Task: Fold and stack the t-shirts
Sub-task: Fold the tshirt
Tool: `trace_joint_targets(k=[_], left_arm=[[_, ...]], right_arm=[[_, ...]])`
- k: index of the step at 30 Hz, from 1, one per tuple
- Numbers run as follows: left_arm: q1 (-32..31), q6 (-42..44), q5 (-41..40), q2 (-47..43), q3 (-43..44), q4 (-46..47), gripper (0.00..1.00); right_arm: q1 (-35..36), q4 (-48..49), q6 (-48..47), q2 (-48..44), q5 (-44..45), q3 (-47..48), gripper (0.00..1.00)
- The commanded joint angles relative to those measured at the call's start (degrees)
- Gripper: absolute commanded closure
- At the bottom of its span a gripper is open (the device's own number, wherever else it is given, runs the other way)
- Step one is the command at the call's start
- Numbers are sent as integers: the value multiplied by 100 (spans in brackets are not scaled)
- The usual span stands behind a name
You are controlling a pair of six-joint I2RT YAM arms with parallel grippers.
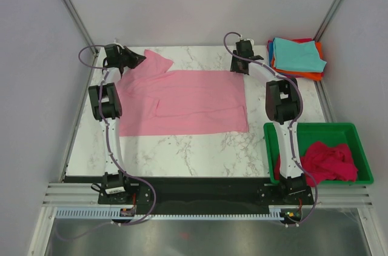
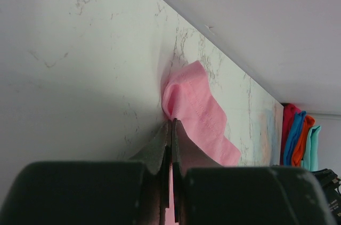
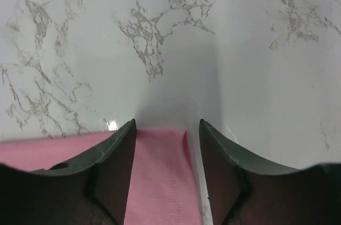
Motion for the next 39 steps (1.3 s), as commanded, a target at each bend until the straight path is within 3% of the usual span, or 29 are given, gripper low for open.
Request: trace_joint_targets(k=[1, 4, 8, 16, 25, 39], left_arm=[[22, -52, -78, -51, -100, -249, 98], [22, -61, -157, -85, -118, -257, 98], [4, 229, -210, -437, -460, -214, 98], [4, 667, -192, -1982, -1541, -292, 98], [13, 1354, -236, -3827, -2867, -679, 98], [22, 2022, -798, -6790, -6137, -802, 98]], right_arm=[[-11, -41, 104, 164, -192, -183, 43], [-20, 100, 104, 76, -218, -368, 62], [-12, 171, -71, 58, -262, -220, 100], [-20, 372, -344, -749, -772, -561, 100], [-20, 979, -274, -2270, -1185, -2134, 100], [-11, 1375, -107, -4362, -1220, -4648, 100]])
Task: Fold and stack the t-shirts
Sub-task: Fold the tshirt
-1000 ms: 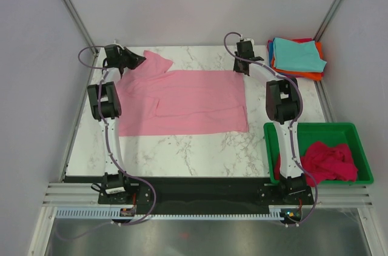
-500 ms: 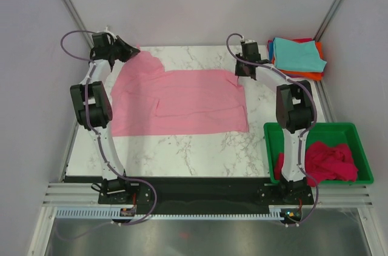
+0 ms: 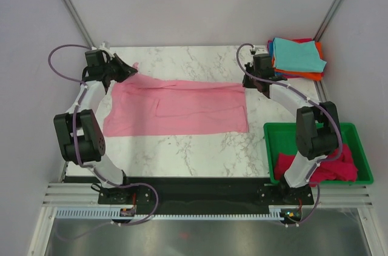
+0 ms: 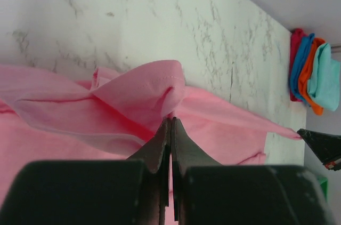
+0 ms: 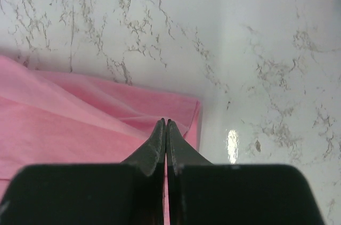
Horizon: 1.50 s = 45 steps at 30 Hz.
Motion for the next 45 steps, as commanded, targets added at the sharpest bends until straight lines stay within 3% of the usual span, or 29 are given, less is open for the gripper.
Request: trace_joint_targets(k=[1, 7, 21, 22, 25, 26, 28, 29, 32, 37, 40, 45], left_arm=[[65, 494, -383, -820, -588, -15, 98], [329, 696, -481, -1647, -1258, -42, 98], [540, 996, -638, -2341, -1961, -587, 98], [549, 1004, -691, -2411, -2057, -613, 97], [549, 961, -1059, -2710, -2409, -955, 84], [549, 943, -1365, -2772, -2497, -1348, 74], [549, 864, -1683, -2991, -2663, -1658, 65], [566, 881, -1876, -3079, -2699, -1738, 58], [575, 811, -2124, -3483, -2752, -1932, 50], [558, 609, -1940, -3801, -2805, -1467, 50], [497, 346, -1816, -3433, -2692, -1291, 53], [-170, -120, -2483, -2615, -2506, -1176, 56]], right_arm=[[15, 210, 46, -557, -64, -502, 100], [15, 228, 108, -962, -99, -1091, 100], [6, 272, 459, -1208, -64, -1856, 100], [15, 272, 494, -1200, 5, -1918, 96], [15, 167, 670, -1235, 207, -2198, 63], [15, 131, 758, -1296, 295, -2269, 42], [-3, 61, 1021, -1375, 680, -2515, 33], [6, 69, 1057, -1462, 726, -2568, 31], [-3, 8, 1101, -1525, 727, -2569, 31], [76, -89, 1320, -1762, 428, -2297, 31], [383, -36, 1330, -1911, 420, -2122, 32], [1033, 78, 1049, -1430, -46, -1533, 32]])
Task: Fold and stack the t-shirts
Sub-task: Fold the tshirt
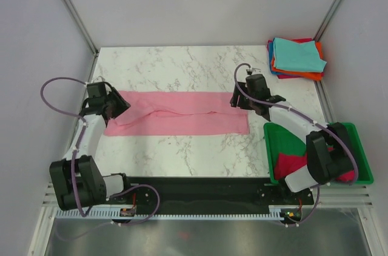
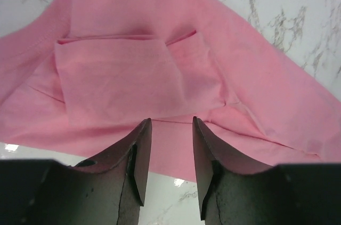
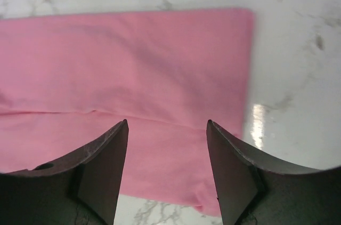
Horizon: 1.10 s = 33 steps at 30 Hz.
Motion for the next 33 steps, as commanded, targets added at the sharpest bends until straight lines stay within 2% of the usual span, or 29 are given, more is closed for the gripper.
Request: trace_joint_targets(k=[1, 4, 7, 11, 18, 21, 22, 25, 27, 28, 29, 33], left_arm=[[-562, -538, -545, 423, 239, 210, 57], [-845, -802, -1011, 915, 152, 271, 58], [-819, -855, -1257, 1539, 63, 623, 59], [-573, -925, -1119, 2383, 440, 623, 65], [-591, -864, -942, 3271, 1249, 649, 67], [-652, -820, -802, 3675, 1600, 658, 67], [-739, -785, -801, 3789, 1836, 649, 67], [-985, -723, -652, 4281, 2452, 544, 67], [-1065, -749, -573, 4719, 2812, 474, 67], [-1387, -776, -503, 4879, 3232, 430, 66], [-1495, -802, -459, 5054, 3471, 299, 65], [-2145, -680, 32, 5942, 4954, 122, 64]], right_arm=[[378, 203, -173, 361, -403, 790, 32], [397, 133, -305, 1159, -412, 1292, 31], [396, -287, -358, 1714, -289, 1775, 32], [423, -387, -87, 2296, -420, 1620, 34], [827, 299, 529, 2059, -596, 84, 34], [993, 352, 969, 1875, -596, -278, 32], [1072, 248, 1108, 1561, -335, -471, 31], [1301, 448, 1811, 937, -412, -999, 30], [1783, 702, 2399, 759, -421, -1236, 29], [2020, 782, 2610, 723, -421, -1263, 29], [2553, 870, 2769, 740, -421, -1255, 28], [3796, 1310, 3289, 1161, -421, -617, 28]])
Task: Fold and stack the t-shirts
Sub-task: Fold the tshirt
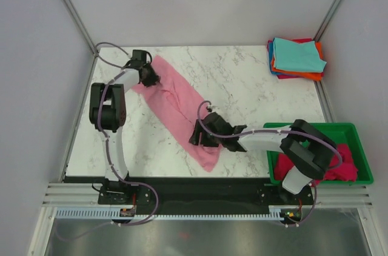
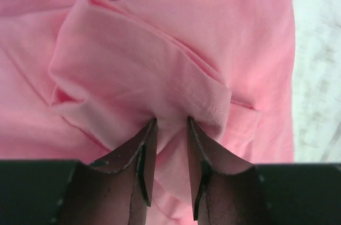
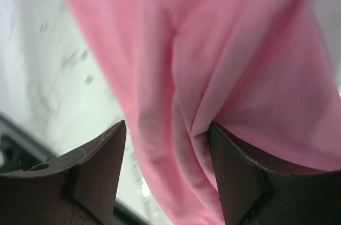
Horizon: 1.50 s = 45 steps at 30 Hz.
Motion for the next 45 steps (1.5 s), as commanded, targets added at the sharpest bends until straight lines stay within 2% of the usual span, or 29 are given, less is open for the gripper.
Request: trace_joint_targets(k=[1, 3, 8, 9, 10, 12, 13, 15, 18, 20, 21, 23, 24, 26, 27, 29, 30, 32, 33, 35, 36, 39, 41, 45], left_arm=[[-829, 138, 1122, 887, 1060, -291, 63], [-1077, 445, 1547, 1144, 1927, -361, 60], [-1491, 991, 2391, 1330, 3416, -440, 40], [-1500, 1009, 2488, 1321, 3862, -475, 36], [-1500, 1018, 2646, 1304, 4041, -537, 29], [-1500, 1070, 2735, 1076, 4253, -546, 20], [-1491, 1079, 2605, 936, 4245, -616, 17], [-1500, 1202, 2341, 453, 4079, -747, 16], [-1378, 1273, 1393, -310, 3842, -1353, 16], [-1219, 993, 1031, -873, 3456, -1599, 17], [-1114, 852, 1039, -1529, 2766, -1601, 18], [-859, 640, 1057, -2305, 1955, -1513, 19], [-815, 648, 900, -3075, 1081, -1443, 19], [-805, 754, 872, -3765, 154, -1207, 19], [-805, 797, 881, -4107, -651, -1188, 19], [-805, 790, 942, -4908, -1368, -1223, 19], [-805, 685, 1012, -5154, -2076, -1197, 20], [-823, 622, 1469, -5846, -2696, -1152, 22], [-823, 640, 1540, -6060, -3177, -1152, 23], [-823, 701, 1654, -6787, -3584, -1161, 25], [-832, 701, 1681, -7070, -3926, -1170, 25], [-841, 666, 2416, -7904, -4489, -1030, 25], [-841, 789, 2550, -8231, -4745, -1047, 25], [-841, 956, 2481, -8865, -5089, -1056, 25]], right_arm=[[978, -218, 700, 641, -274, 466, 28], [1269, -296, 576, 757, -476, 834, 28], [1593, -507, 50, 389, -740, 1196, 28], [1638, -838, -39, 319, -723, 1423, 27], [1682, -1033, -126, 205, -670, 1556, 26], [1752, -1698, -425, 108, -574, 2003, 25], [1753, -1973, -504, 20, -321, 2136, 23], [1752, -2700, -672, -138, 171, 2426, 23], [1613, -3248, -813, -734, 911, 2559, 20], [1219, -3303, -848, -955, 1062, 2533, 19], [1025, -3303, -909, -1104, 1044, 2542, 19], [508, -3268, -1049, -1132, 1062, 2629, 20], [339, -3268, -1259, -993, 1001, 2812, 19], [-204, -3268, -1445, -755, 834, 3059, 19], [-399, -3259, -1541, -449, 781, 3347, 19], [-977, -3232, -1770, -36, 614, 3682, 20], [-1146, -3232, -1840, 454, 396, 4093, 20], [-1585, -3241, -1973, 1019, 149, 4569, 20], [-1683, -3259, -2008, 1587, -105, 5059, 21], [-1868, -3302, -2165, 2144, -265, 5624, 22], [-1877, -3416, -2271, 2660, -405, 6227, 23], [-1869, -3732, -2412, 3688, -380, 7440, 23], [-1869, -3987, -2421, 4192, -362, 8284, 23], [-1869, -4067, -2290, 5299, -415, 9061, 23]])
